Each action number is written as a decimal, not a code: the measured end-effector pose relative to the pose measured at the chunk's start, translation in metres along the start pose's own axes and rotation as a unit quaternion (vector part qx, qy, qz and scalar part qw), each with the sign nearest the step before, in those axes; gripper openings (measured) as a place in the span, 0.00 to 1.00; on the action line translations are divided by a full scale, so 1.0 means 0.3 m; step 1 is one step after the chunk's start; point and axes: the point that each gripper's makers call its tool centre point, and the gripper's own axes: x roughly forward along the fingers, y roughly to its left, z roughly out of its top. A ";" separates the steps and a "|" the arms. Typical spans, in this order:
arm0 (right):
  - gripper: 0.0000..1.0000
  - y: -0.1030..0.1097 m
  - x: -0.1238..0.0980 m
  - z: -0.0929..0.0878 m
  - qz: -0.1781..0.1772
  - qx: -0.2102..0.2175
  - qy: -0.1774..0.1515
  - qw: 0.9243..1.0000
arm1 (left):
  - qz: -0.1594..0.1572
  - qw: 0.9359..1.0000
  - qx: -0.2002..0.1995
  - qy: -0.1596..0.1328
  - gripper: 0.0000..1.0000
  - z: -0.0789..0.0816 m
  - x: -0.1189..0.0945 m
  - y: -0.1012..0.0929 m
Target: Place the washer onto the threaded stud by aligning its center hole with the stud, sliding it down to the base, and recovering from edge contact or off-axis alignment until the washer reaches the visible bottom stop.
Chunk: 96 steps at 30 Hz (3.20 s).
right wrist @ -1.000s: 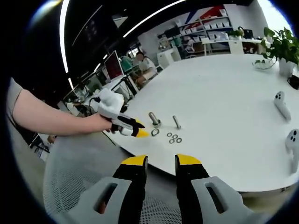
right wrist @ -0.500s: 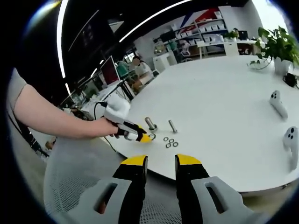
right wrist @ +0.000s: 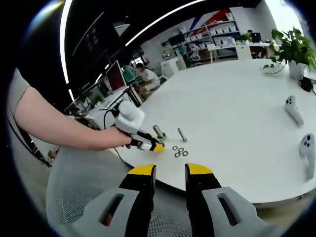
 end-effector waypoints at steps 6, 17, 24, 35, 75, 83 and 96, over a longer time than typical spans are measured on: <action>0.26 0.002 0.001 -0.002 0.001 -0.002 0.002 1.000 | -0.001 1.000 0.013 0.014 0.21 -0.009 -0.003 0.000; 0.26 0.008 0.001 -0.002 0.006 -0.005 0.002 1.000 | -0.012 0.999 0.018 0.039 0.21 -0.068 -0.029 -0.002; 0.26 0.007 -0.001 0.003 0.006 -0.002 -0.003 1.000 | -0.030 0.997 0.011 0.076 0.20 -0.140 -0.055 0.030; 0.26 0.012 0.000 0.000 0.008 -0.004 0.000 1.000 | -0.032 0.991 0.072 0.105 0.22 -0.171 -0.072 0.022; 0.26 0.008 0.001 -0.004 0.006 -0.005 0.003 1.000 | -0.035 0.985 0.111 0.126 0.19 -0.173 -0.076 0.030; 0.26 0.008 0.001 -0.005 0.006 -0.005 0.005 1.000 | -0.035 0.985 0.123 0.115 0.18 -0.153 -0.094 0.043; 0.26 0.010 0.002 -0.003 0.007 -0.005 0.003 1.000 | -0.044 0.988 0.138 0.057 0.18 -0.027 -0.188 0.057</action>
